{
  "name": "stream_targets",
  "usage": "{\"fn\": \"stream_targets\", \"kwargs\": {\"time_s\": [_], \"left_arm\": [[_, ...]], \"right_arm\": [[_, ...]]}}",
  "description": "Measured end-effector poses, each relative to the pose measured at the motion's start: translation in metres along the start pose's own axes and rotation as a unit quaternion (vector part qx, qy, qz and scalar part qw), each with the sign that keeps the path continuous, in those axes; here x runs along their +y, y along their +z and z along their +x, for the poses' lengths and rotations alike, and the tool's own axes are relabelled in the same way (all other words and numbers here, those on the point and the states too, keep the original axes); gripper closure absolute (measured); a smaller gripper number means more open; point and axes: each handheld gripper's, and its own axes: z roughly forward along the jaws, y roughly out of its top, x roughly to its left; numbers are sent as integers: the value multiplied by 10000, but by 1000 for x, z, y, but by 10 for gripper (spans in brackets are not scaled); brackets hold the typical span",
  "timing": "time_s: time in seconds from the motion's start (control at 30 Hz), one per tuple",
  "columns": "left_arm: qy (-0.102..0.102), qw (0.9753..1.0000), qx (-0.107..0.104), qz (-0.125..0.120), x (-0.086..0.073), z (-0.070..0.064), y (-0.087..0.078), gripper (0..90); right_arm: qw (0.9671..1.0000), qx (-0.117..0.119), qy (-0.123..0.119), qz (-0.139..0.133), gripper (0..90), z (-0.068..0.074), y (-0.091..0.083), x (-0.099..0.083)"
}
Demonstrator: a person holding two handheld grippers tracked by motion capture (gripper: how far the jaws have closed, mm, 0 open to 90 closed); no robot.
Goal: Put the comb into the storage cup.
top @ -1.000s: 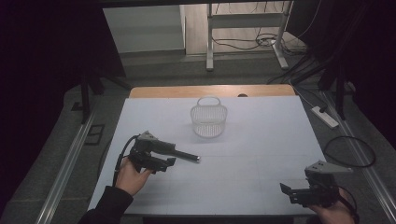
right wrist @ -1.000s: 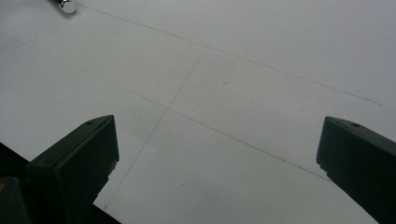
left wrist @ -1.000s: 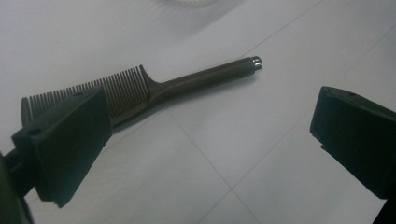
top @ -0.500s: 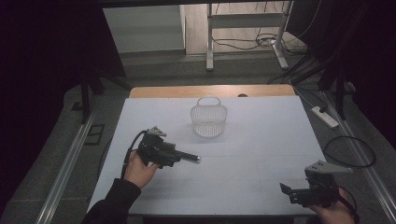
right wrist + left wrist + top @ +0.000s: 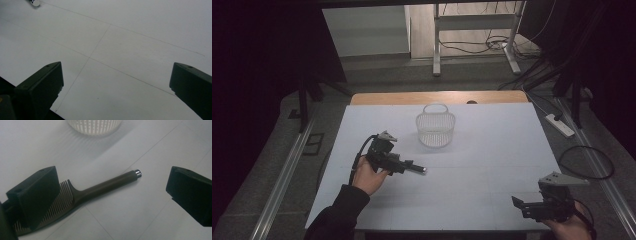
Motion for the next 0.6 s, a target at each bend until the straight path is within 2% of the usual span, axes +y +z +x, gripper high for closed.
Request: {"fn": "stream_targets", "kwargs": {"time_s": [0.37, 0.6], "left_arm": [[69, 9999, 105, 59, 16, -2, 14, 0], [82, 9999, 41, 122, 23, -2, 22, 0]], "right_arm": [[10000, 0, 8, 10, 0, 0, 0, 0], [10000, 1, 5, 8, 0, 0, 0, 0]]}}
